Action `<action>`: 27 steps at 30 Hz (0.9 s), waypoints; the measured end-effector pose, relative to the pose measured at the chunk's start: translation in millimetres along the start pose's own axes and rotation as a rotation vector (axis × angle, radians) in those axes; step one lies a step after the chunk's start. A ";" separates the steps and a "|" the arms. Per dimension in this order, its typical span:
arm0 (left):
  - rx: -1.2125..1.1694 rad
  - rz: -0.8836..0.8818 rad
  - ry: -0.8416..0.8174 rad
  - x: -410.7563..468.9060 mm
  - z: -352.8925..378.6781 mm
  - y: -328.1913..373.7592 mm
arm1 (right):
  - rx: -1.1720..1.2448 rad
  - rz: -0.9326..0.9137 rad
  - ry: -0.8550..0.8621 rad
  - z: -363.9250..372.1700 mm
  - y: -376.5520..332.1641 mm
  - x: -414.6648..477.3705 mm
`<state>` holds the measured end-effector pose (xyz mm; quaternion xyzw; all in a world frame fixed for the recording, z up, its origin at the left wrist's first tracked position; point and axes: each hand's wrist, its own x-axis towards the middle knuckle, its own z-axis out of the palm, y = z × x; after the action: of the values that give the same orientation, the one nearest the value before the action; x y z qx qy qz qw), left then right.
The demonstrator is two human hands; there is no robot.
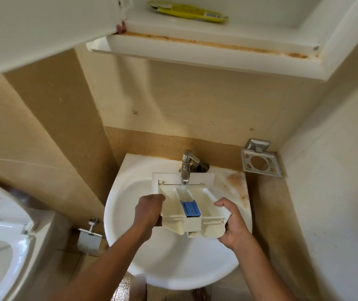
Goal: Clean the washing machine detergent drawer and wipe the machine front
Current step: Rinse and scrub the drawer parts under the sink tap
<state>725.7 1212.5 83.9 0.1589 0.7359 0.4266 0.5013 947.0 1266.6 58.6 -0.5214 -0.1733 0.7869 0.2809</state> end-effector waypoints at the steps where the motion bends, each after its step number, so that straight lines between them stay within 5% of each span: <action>1: -0.017 -0.022 0.004 1.9 -0.9 3.8 | 0.005 -0.003 0.004 2.6 0.5 1.0; 16: 0.208 0.018 -0.063 -8.1 -28.7 -31.7 | -0.053 0.176 -0.143 -44.8 29.8 8.7; 24: 0.093 0.208 0.526 -4.7 -72.6 -49.0 | -0.191 0.268 -0.247 -36.7 14.3 38.6; 27: -0.041 0.060 0.107 9.4 -87.5 -46.2 | -0.240 0.315 -0.282 -28.8 0.4 53.1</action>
<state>653.9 1150.7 53.5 0.1475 0.7478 0.4642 0.4513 957.5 1298.8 8.6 -0.4567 -0.2196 0.8597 0.0639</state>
